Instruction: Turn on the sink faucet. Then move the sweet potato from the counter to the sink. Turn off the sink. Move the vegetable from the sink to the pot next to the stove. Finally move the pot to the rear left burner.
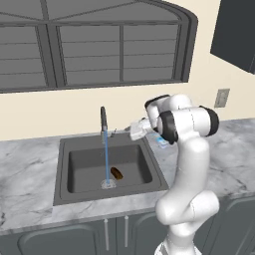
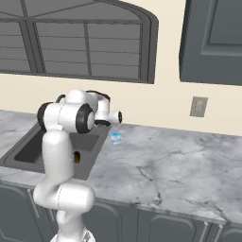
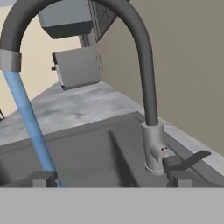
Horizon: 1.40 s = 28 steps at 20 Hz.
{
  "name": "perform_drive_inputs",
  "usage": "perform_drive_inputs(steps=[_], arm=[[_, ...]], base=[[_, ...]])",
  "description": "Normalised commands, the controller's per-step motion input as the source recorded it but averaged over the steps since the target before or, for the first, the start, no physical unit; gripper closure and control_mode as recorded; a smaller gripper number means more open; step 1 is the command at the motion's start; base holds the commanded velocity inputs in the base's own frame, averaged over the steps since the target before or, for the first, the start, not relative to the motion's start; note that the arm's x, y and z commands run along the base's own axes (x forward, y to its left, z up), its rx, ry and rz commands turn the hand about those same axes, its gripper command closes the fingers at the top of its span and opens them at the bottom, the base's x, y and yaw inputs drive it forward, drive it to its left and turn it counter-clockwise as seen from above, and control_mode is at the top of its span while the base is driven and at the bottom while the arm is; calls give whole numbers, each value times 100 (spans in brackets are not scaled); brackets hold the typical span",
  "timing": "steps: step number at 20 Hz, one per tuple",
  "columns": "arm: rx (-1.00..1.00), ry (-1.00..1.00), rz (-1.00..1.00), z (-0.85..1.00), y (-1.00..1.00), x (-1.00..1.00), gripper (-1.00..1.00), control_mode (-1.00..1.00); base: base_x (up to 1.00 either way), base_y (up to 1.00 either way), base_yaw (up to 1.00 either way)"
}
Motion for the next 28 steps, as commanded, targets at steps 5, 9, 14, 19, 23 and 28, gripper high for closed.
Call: perform_drive_inputs(steps=[5, 9, 14, 19, 23, 28], arm=[[0, -1, 0, -45, 10, 43, -100, -100], [3, 0, 0, -12, 3, 42, -100, -100], [2, 0, 0, 0, 1, 42, -100, -100], [0, 0, 2, -2, 3, 30, -100, -100], [0, 0, 6, 0, 19, -7, -100, -100], [0, 0, 5, 0, 25, -4, -100, -100]], base=[[0, 0, 0], [0, 0, 0], [0, 0, 0], [0, 0, 0], [0, 0, 0], [0, 0, 0]])
